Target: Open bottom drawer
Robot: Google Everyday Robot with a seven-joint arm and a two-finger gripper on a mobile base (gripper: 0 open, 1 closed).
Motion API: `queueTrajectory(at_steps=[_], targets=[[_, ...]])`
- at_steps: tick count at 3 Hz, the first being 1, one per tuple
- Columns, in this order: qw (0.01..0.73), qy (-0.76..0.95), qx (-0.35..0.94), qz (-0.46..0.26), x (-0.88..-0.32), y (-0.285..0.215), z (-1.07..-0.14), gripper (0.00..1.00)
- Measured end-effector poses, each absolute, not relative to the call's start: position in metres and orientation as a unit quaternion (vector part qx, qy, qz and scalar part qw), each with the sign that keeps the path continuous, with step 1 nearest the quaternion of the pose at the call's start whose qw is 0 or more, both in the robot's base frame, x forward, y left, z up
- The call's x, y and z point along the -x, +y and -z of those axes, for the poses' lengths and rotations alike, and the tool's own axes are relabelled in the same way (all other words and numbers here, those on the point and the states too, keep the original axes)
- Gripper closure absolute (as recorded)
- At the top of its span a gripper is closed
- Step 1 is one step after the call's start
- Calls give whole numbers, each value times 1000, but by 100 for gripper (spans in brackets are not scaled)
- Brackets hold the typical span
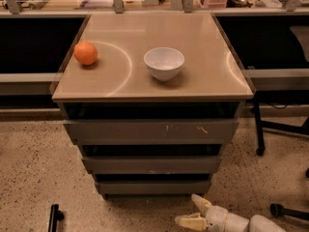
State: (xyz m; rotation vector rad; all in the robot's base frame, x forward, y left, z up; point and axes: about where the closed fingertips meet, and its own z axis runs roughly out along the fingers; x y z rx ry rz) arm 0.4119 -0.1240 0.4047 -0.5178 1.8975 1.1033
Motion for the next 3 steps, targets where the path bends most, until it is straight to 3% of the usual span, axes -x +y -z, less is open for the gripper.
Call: queueTrajectory(at_steps=[3], targets=[[429,760,207,-442,-412,-124,-405,89]])
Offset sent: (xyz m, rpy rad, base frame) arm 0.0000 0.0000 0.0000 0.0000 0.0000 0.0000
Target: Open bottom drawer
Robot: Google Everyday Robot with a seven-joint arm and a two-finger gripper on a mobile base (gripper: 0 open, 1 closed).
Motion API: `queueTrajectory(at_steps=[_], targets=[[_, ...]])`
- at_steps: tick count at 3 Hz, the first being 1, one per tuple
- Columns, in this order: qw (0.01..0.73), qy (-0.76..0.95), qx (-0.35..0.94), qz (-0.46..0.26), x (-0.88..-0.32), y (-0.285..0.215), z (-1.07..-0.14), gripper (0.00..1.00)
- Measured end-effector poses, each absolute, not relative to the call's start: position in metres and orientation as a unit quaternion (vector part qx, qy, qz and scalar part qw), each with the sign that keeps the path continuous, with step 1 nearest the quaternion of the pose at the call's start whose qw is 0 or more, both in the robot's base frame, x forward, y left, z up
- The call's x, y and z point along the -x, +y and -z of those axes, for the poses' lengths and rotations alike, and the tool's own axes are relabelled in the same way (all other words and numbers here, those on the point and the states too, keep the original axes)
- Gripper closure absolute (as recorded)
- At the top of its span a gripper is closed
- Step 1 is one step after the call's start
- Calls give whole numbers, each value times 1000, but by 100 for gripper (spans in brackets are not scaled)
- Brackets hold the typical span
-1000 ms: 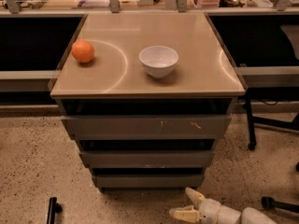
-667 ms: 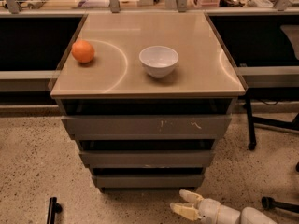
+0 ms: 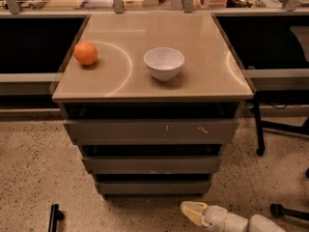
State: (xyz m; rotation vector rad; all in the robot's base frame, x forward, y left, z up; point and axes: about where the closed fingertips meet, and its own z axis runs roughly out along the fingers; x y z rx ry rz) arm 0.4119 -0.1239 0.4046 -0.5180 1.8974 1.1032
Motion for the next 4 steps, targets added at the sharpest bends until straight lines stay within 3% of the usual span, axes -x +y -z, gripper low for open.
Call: queueTrajectory(at_steps=[1,3,4], targets=[[449,761,222,-411,-416,-121,-396,100],[543,733,221,-346,-460,-134,-358,100],[555,732,213,-333,-481,-144,-334,100]])
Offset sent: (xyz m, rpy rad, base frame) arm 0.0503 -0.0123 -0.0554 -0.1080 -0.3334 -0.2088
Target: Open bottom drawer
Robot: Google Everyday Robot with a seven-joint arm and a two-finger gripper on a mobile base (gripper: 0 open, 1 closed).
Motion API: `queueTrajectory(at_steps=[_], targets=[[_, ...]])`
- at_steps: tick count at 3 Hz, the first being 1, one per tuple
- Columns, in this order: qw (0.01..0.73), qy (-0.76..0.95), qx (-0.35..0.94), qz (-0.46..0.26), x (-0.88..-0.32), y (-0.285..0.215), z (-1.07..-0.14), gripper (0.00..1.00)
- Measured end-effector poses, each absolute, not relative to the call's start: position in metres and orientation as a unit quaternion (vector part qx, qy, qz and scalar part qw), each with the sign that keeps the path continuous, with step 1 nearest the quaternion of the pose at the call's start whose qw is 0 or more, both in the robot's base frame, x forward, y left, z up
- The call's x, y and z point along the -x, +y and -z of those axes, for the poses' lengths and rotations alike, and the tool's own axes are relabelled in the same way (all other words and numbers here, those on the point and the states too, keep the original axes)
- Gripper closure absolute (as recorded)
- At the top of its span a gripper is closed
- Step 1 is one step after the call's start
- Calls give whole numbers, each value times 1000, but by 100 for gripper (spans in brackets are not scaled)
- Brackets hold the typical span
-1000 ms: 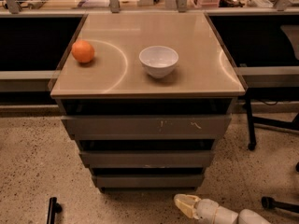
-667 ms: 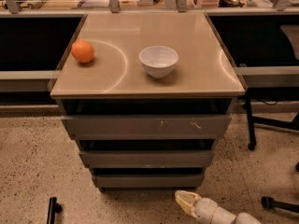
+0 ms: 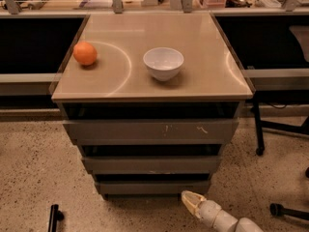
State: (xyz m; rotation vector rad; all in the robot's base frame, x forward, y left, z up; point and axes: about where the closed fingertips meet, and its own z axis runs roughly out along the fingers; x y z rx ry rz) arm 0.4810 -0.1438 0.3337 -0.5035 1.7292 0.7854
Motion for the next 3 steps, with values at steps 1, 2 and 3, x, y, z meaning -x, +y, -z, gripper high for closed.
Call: queueTrajectory(at_steps=[1,2,3], targets=[[552,743,205,-319,-503,-155,-311,100],[536,766,191,-299,-529,-169,-292,100],[535,767,191,-297,-531,-169,-291,100]])
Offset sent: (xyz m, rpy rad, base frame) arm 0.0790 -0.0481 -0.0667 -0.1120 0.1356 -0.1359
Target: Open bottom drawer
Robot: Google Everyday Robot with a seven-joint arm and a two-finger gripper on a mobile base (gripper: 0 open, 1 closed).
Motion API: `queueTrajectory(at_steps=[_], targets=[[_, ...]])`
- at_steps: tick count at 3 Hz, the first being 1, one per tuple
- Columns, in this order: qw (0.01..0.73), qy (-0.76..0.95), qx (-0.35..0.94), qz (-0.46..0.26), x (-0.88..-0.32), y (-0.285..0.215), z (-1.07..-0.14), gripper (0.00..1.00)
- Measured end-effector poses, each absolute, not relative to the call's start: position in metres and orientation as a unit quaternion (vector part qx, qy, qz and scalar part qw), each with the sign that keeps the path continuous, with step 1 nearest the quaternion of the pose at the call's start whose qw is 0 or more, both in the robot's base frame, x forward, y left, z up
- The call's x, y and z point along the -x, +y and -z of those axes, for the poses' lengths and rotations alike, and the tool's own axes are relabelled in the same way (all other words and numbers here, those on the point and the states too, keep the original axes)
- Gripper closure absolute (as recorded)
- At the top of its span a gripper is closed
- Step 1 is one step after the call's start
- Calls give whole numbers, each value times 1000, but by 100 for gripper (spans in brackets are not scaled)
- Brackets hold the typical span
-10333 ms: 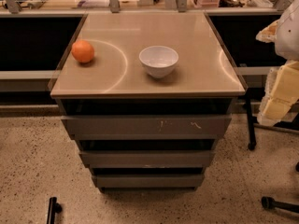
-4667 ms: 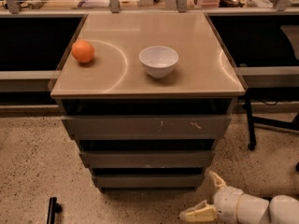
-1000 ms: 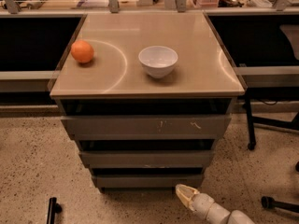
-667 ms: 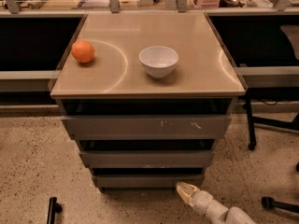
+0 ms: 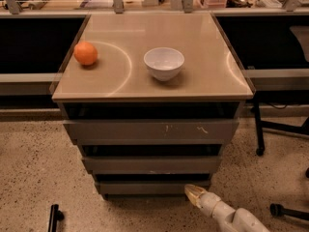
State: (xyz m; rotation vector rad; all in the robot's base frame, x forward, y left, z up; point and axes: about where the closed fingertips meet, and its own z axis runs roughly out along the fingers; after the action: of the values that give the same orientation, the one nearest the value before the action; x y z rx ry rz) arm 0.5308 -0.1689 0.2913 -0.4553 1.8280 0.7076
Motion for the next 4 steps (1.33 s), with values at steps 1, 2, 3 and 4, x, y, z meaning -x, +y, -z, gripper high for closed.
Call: queueTrajectory(at_steps=[1,2,3,4], targets=[[536,769,185,-295,-533,-168,-289,100],[538,775,180,-278,-555,-173,-278,100],[544,779,176,-260,-581,-183,-271,100],[538,789,166,-246,-601,-193,-257,100]])
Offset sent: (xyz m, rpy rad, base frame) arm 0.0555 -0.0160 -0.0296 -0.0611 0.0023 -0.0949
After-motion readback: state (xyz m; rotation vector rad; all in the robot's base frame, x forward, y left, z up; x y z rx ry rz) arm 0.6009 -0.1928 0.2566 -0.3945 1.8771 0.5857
